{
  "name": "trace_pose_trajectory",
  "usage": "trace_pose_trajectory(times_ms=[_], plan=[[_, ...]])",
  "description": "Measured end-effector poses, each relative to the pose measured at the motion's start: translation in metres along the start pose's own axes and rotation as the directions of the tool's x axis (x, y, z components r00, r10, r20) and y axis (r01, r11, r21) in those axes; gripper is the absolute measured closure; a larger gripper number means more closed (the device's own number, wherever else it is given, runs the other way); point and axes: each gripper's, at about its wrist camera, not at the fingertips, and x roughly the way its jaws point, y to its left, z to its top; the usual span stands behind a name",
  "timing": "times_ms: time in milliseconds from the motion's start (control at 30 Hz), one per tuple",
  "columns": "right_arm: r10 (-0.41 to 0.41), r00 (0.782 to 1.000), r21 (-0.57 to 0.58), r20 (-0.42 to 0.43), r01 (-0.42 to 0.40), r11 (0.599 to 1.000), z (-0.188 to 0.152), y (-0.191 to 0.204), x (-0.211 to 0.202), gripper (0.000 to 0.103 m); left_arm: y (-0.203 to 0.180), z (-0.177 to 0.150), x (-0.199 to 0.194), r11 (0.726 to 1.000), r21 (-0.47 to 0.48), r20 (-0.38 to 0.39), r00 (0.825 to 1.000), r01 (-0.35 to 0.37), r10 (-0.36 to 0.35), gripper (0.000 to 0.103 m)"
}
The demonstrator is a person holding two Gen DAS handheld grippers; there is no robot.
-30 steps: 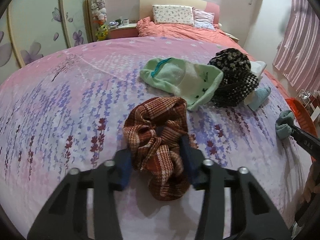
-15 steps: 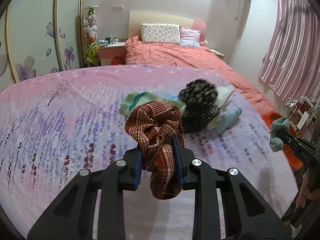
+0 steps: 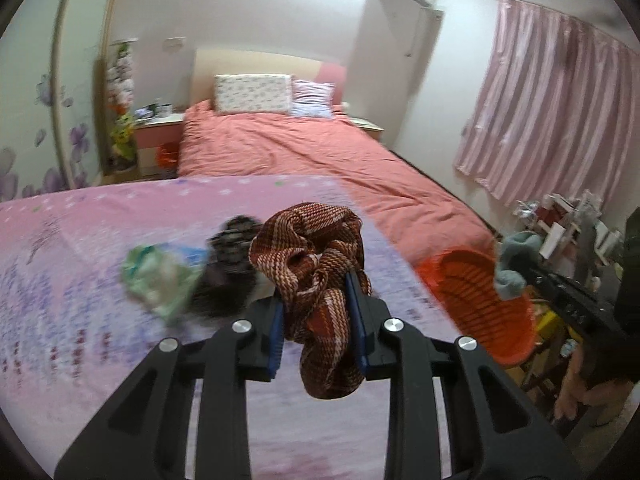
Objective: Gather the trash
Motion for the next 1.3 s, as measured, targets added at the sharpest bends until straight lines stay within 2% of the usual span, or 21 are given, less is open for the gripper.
trace_pose_trajectory(times_ms=[300,533,633,667,733,800,833,867,1000,1067,1300], plan=[[-0.081,0.997,0.052,0.018,0.080,0.995,0.002,-0.061,-0.001,0.096,-0.082,0.012,0.042,0.990,0.051,-0.042,0.990,0.133,-0.131,0.075],[-0.145,0.989,0.112,-0.006,0.145,0.983,0.000,-0.111,0.012,0.096,-0.160,0.011,0.098,0.964,0.123,-0.116,0.968,0.235,-0.221,0.073],[-0.154,0.987,0.126,-0.037,0.158,0.979,0.000,-0.128,0.026,0.095,-0.188,0.007,0.126,0.954,0.153,-0.158,0.959,0.259,-0.235,0.068],[-0.156,0.987,0.129,-0.050,0.161,0.979,-0.002,-0.133,0.031,0.094,-0.195,0.005,0.136,0.953,0.164,-0.169,0.959,0.254,-0.227,0.065],[-0.173,0.982,0.135,-0.080,0.183,0.974,-0.005,-0.142,0.043,0.080,-0.205,-0.001,0.153,0.952,0.183,-0.189,0.960,0.244,-0.209,0.055],[-0.174,0.979,0.142,-0.104,0.187,0.972,-0.011,-0.149,0.052,0.070,-0.206,-0.008,0.167,0.956,0.194,-0.206,0.962,0.220,-0.180,0.048],[-0.174,0.979,0.145,-0.109,0.189,0.971,-0.013,-0.149,0.052,0.064,-0.204,-0.010,0.172,0.957,0.194,-0.213,0.962,0.214,-0.172,0.047],[-0.175,0.978,0.152,-0.114,0.191,0.970,-0.016,-0.151,0.055,0.062,-0.201,-0.012,0.174,0.959,0.194,-0.215,0.963,0.206,-0.163,0.045],[-0.163,0.977,0.185,-0.136,0.187,0.965,-0.025,-0.156,0.055,0.061,-0.179,-0.019,0.176,0.967,0.207,-0.206,0.973,0.145,-0.102,0.036],[-0.156,0.978,0.189,-0.140,0.182,0.965,-0.026,-0.157,0.055,0.057,-0.165,-0.020,0.168,0.970,0.210,-0.196,0.977,0.121,-0.080,0.032],[-0.134,0.981,0.138,-0.140,0.154,0.978,-0.027,-0.127,0.055,0.051,-0.096,-0.019,0.131,0.981,0.191,-0.128,0.991,-0.019,0.044,0.029]])
